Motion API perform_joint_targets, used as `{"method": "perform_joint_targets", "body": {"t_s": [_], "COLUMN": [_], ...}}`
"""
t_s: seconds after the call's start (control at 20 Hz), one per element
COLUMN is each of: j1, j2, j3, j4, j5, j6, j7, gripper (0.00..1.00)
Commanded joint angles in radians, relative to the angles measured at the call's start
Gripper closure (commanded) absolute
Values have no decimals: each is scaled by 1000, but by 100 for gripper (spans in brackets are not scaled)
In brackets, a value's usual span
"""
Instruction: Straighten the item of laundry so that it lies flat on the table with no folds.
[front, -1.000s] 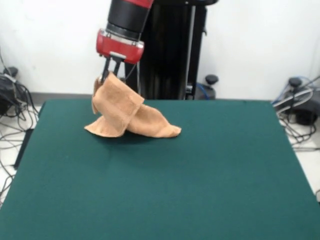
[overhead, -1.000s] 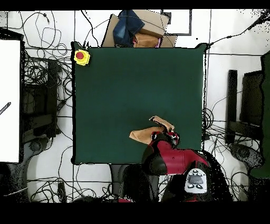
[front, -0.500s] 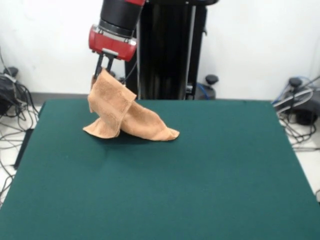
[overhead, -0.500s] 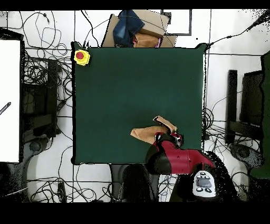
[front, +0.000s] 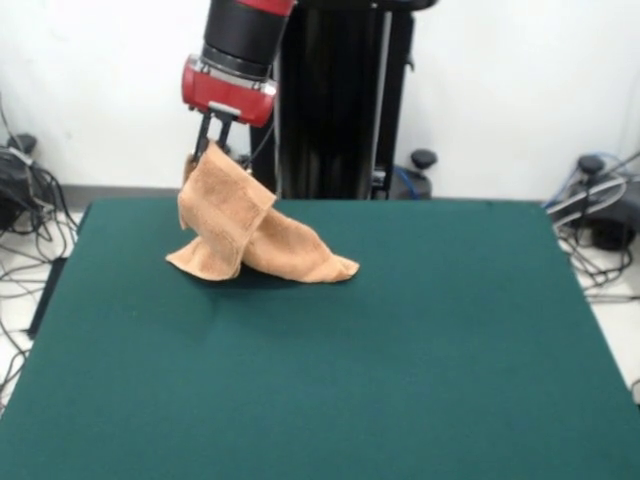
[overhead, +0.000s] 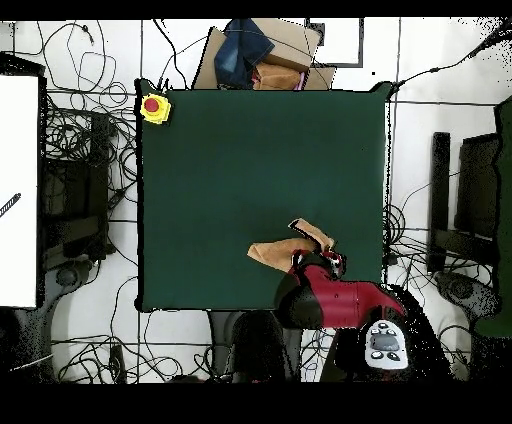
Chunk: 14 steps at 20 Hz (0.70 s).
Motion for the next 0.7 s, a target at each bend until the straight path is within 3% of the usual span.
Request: {"method": "perform_joint_targets", "body": {"t_s": [0.05,0.3,0.55,0.7], "j1": [107,228,282,306], "j2": [16,45,17,48], "j3": [-36,-196,-265,-303], "j4": [-72,-102,-105,-123], "j5": [28,68,69,87], "j6": [41,-16,8,12], "j7": [99,129,129,139], "gripper": [100,100,100,100]}}
